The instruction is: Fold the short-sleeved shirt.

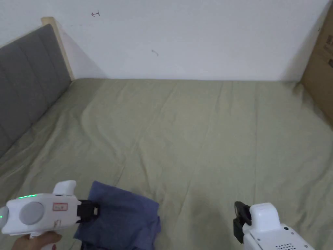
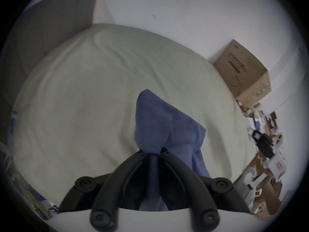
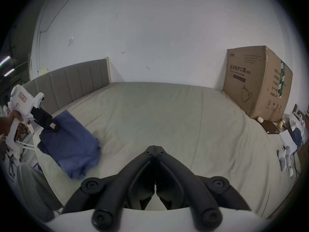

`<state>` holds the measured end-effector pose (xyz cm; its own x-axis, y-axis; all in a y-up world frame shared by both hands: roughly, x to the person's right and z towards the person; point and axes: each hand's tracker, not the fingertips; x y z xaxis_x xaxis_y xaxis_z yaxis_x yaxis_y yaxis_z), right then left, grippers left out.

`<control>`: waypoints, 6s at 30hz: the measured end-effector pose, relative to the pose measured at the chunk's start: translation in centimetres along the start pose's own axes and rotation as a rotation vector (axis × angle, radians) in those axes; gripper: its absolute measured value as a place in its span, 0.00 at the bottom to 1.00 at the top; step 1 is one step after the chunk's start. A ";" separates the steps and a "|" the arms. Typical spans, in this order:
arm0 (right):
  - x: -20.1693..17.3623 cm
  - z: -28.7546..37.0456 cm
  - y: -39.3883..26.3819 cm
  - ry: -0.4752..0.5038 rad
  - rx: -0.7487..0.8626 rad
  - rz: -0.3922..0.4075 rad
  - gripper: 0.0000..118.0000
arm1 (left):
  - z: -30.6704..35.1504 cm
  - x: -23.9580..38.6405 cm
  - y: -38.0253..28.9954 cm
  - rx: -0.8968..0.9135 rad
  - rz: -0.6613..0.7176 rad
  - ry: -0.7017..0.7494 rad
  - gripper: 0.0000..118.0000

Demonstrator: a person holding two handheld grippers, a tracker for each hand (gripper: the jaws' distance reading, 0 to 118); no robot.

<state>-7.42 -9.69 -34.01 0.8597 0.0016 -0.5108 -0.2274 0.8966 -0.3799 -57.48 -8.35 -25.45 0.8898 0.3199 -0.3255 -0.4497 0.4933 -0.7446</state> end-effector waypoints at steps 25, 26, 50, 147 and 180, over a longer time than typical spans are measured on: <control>-0.1 -1.9 2.2 -0.034 -0.006 -0.084 0.00 | 1.4 -7.6 4.2 -0.004 0.121 0.364 0.64; 0.2 -1.4 2.7 -0.044 0.006 -0.085 0.00 | 2.1 -6.6 4.2 0.001 0.118 0.368 0.64; 5.1 13.3 14.7 -0.239 0.414 -0.015 0.00 | 18.5 17.6 1.3 0.869 -0.283 0.227 0.63; 4.7 16.1 13.4 -0.241 0.447 -0.001 0.05 | 13.4 25.8 -5.8 0.964 -0.371 0.080 0.20; 4.6 16.2 13.8 -0.239 0.452 -0.019 1.00 | 13.7 26.2 -6.4 1.018 -0.380 0.124 0.99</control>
<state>0.77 9.90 -29.11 0.9544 0.0371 -0.2961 -0.0354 0.9993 0.0111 -32.39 7.98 -21.22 0.9601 -0.0504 -0.2752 0.0533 0.9986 0.0031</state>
